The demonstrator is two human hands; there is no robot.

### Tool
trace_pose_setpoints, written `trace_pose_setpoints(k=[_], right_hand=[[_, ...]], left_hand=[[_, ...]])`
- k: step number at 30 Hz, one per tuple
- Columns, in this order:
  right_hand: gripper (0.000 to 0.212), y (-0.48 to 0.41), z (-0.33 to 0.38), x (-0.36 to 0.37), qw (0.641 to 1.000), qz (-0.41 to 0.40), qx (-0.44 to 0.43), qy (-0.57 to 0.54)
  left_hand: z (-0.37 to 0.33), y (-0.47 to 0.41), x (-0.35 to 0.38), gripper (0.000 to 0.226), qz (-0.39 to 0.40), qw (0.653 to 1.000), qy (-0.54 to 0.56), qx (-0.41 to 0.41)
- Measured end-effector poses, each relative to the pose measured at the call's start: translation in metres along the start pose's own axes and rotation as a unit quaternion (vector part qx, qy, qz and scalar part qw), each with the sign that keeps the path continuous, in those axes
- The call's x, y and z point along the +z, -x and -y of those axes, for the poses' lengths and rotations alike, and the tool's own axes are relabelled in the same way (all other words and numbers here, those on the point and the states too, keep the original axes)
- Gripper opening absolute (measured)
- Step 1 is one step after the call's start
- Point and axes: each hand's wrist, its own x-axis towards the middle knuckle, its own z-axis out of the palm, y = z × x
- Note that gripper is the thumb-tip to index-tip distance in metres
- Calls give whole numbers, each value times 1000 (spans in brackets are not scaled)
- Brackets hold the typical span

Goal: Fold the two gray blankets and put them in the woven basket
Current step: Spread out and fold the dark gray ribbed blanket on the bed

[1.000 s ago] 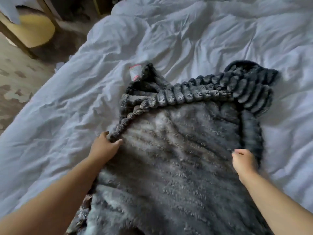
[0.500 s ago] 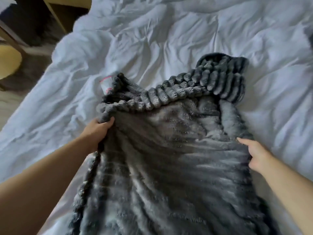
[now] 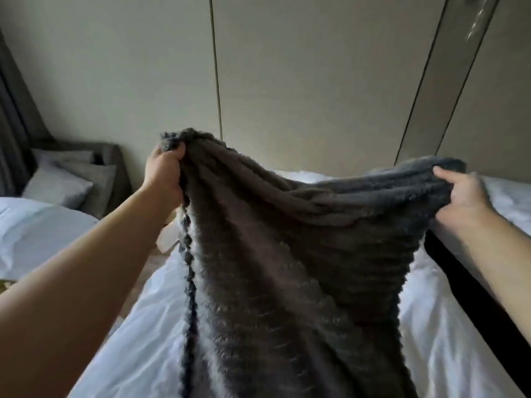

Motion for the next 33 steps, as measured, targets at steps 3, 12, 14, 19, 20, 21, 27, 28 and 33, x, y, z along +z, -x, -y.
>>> trace_pose_setpoints(k=[3, 12, 14, 19, 20, 21, 27, 28, 33], right_hand=[[28, 19, 38, -7, 1000, 18, 7, 5], [26, 60, 15, -29, 963, 77, 139, 220], [22, 61, 20, -27, 977, 72, 91, 176], [32, 62, 35, -18, 969, 111, 82, 204], [38, 62, 36, -13, 958, 111, 97, 246], [44, 63, 36, -8, 944, 110, 118, 287], [43, 55, 35, 11, 966, 143, 34, 214], [33, 52, 38, 12, 977, 134, 2, 166], [16, 50, 33, 4, 995, 91, -1, 40]], left_hand=[[-41, 3, 0, 21, -21, 982, -186, -30], [-42, 52, -21, 27, 106, 938, -298, -138], [-41, 52, -18, 32, 101, 951, -282, -72], [-42, 62, -10, 24, 112, 887, -421, -152], [-44, 68, -8, 23, 123, 853, -470, -189], [-45, 71, -5, 23, 124, 836, -496, -200], [-48, 58, 18, 19, 93, 980, -176, 1], [-49, 54, 19, 21, 91, 990, -110, 19], [-37, 42, -3, 20, 46, 997, -57, -16]])
